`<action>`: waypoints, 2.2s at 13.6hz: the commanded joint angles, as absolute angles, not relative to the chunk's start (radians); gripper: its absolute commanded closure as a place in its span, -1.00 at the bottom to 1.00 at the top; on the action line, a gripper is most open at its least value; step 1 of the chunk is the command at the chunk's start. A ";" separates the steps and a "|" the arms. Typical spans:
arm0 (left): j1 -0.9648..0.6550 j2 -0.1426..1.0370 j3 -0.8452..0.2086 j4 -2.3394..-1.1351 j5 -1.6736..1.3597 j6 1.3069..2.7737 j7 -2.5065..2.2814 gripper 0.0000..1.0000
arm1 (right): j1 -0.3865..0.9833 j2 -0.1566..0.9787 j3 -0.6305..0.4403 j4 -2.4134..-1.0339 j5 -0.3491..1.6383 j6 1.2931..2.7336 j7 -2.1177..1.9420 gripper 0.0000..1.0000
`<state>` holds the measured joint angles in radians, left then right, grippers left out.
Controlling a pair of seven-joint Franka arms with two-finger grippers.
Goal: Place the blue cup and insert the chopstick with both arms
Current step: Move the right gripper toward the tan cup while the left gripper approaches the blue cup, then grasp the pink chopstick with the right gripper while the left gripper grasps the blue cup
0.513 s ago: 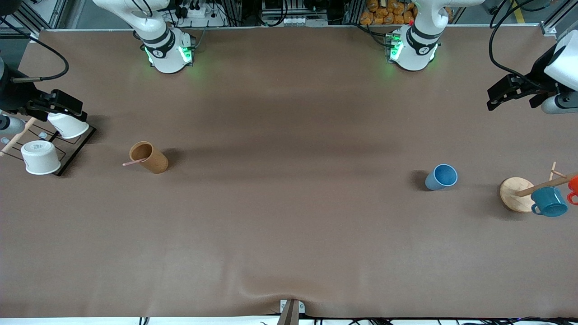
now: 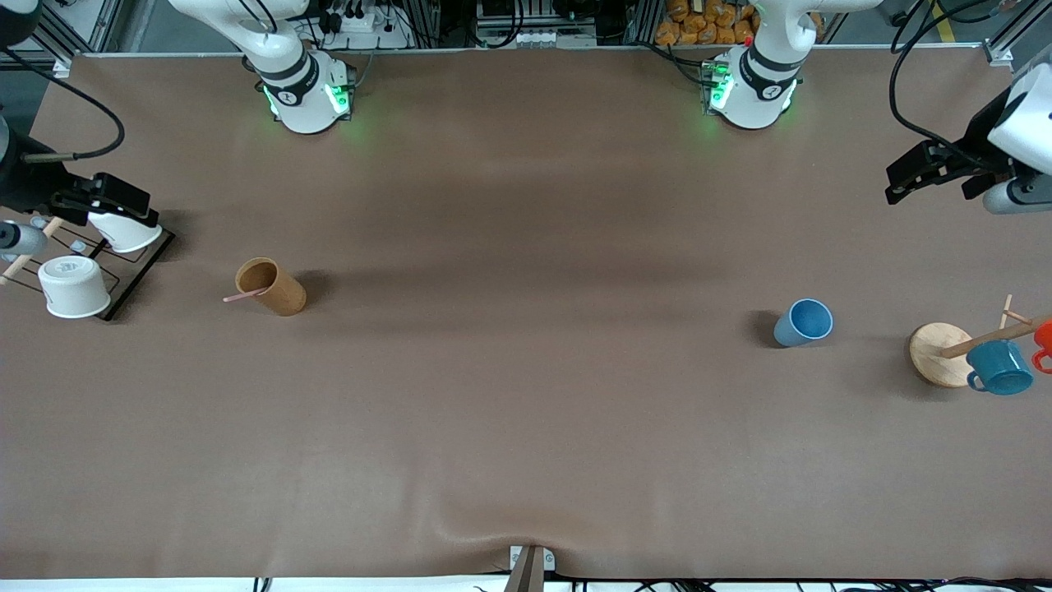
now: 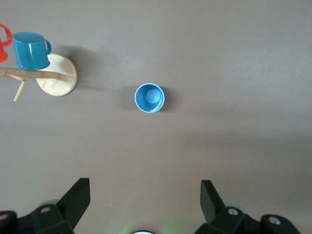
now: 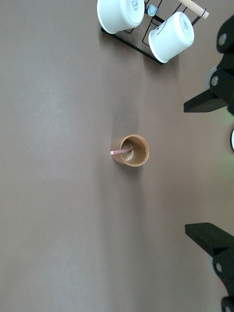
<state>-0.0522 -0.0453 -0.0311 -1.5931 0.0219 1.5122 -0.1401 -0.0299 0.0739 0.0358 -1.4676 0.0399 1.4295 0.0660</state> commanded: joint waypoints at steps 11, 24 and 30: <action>0.000 0.049 -0.026 -1.950 0.048 2.008 -0.118 -1.00 | -0.080 0.301 0.038 -1.407 0.029 1.425 0.066 -0.96; 0.072 0.308 -0.031 -1.980 0.052 2.245 -0.035 -1.00 | -0.077 0.448 0.040 -1.434 0.043 1.468 0.190 -0.38; 0.081 0.324 -0.031 -2.057 0.052 2.336 -0.008 -0.88 | -0.055 0.463 0.041 -1.480 0.064 1.520 0.235 -0.03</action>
